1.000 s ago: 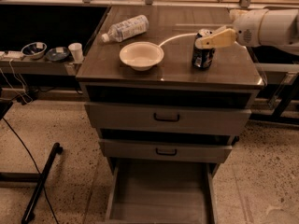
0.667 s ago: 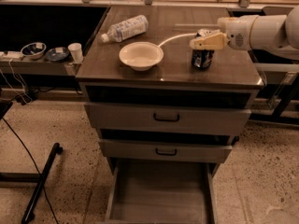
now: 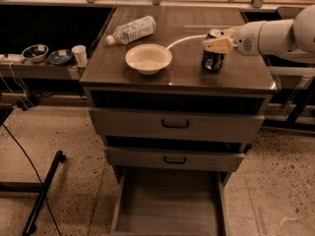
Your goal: Place pepsi can into bottom drawer
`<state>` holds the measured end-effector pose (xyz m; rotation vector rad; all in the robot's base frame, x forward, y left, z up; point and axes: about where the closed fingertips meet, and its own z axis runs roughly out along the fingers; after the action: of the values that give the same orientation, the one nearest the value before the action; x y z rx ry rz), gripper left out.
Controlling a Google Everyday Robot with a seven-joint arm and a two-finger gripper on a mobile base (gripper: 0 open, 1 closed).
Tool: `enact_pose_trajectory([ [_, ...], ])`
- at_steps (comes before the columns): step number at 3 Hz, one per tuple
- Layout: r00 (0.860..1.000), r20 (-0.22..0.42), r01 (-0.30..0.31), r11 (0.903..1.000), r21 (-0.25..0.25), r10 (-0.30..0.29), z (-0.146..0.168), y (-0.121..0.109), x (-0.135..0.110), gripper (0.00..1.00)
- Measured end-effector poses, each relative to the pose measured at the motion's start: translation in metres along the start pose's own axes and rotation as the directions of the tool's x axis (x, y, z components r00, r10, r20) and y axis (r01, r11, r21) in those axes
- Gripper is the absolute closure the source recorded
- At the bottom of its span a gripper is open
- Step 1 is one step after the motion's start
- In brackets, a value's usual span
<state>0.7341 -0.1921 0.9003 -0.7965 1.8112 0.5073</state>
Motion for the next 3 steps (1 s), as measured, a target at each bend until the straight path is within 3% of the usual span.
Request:
enact_pose_trajectory([
  [1, 0.998, 0.067, -0.010, 0.9959, -0.090, 0.016, -0.022, 0.003, -0.004, 0.89],
  [2, 0.967, 0.237, 0.130, 0.9778, -0.164, -0.089, -0.088, 0.040, -0.041, 1.00],
  [3, 0.917, 0.333, 0.292, 0.9388, -0.182, -0.221, -0.139, 0.094, -0.051, 1.00],
])
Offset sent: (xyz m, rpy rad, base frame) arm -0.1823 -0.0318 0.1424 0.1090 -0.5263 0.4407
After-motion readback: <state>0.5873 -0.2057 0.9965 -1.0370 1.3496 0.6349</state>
